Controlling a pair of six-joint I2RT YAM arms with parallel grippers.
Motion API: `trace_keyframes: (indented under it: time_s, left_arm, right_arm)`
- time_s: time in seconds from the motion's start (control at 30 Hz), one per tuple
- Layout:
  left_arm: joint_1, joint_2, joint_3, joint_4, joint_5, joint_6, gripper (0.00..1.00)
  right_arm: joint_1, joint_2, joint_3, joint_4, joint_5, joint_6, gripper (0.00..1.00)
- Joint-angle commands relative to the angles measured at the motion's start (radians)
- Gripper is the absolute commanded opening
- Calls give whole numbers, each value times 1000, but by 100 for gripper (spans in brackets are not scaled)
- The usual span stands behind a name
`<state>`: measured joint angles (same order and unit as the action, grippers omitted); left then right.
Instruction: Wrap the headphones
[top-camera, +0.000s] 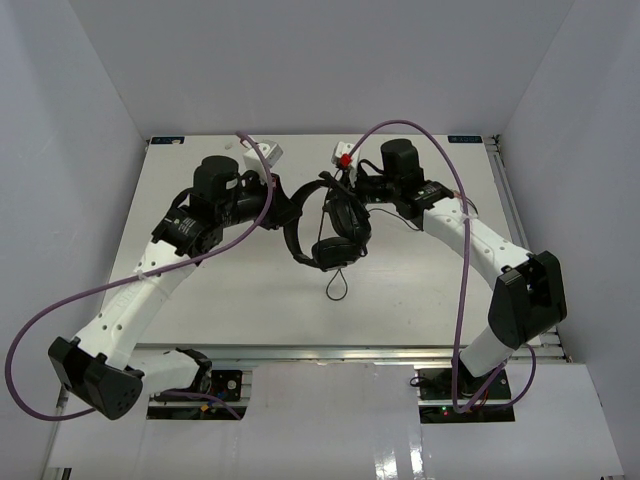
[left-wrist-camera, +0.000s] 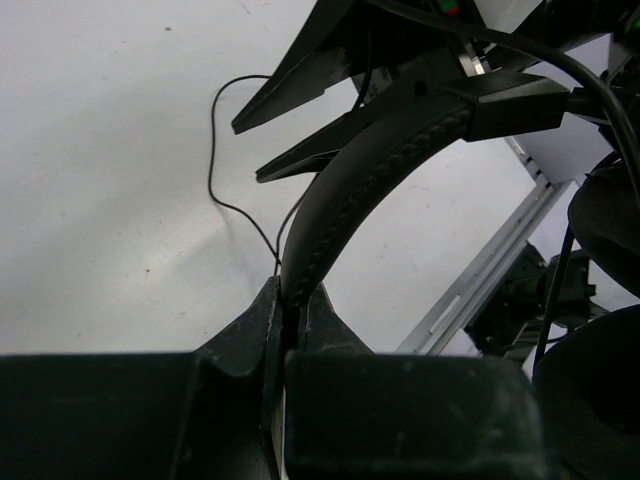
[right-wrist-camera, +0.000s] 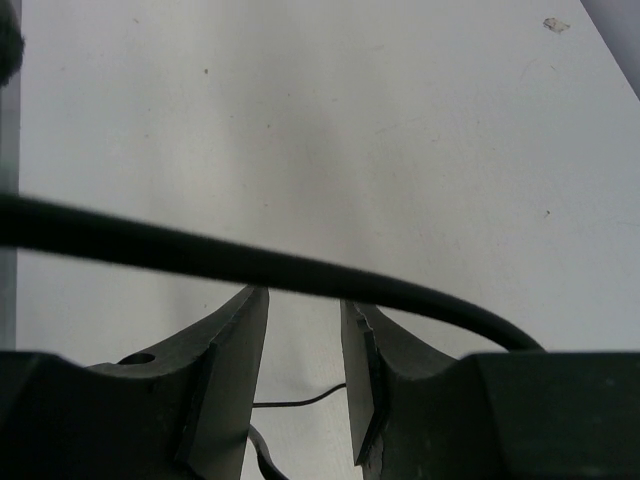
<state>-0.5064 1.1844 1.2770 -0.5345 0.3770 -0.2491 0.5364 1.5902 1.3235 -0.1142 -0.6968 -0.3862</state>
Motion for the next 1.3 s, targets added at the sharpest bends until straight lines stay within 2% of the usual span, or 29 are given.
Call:
trace_keyframes:
  time_s: [0.0, 0.13, 0.33, 0.47, 0.6, 0.7, 0.9, 1.07, 1.13, 1.27]
  left_arm:
    - [-7, 14, 42, 89, 157, -93, 0]
    - [-7, 20, 30, 103, 198, -99, 0]
    - [-7, 1, 73, 102, 96, -96, 0]
    - [-7, 15, 160, 85, 32, -97, 0]
    - [-7, 46, 273, 44, -24, -107, 0]
    - [-7, 66, 346, -1, -79, -119, 0]
    - [-7, 78, 401, -27, -151, -141, 0]
    - [-7, 90, 425, -36, -215, -151, 0]
    - [-7, 99, 459, -40, -240, -153, 0]
    - [-7, 130, 527, -47, -293, -163, 0]
  right_arm:
    - [-9, -34, 33, 45, -38, 62, 28]
    - [-9, -26, 46, 45, -47, 79, 29]
    - [-23, -29, -25, 118, -225, 150, 35]
    - [-24, -29, -130, 368, -403, 356, 38]
    - [-23, -11, -199, 626, -477, 579, 40]
    - [-24, 2, -228, 775, -498, 698, 39]
    - [-23, 9, -256, 917, -513, 803, 38]
    - [-23, 52, -286, 1203, -566, 1070, 38]
    - [-24, 76, -292, 1386, -580, 1178, 39]
    - [-17, 133, -303, 1638, -575, 1392, 40]
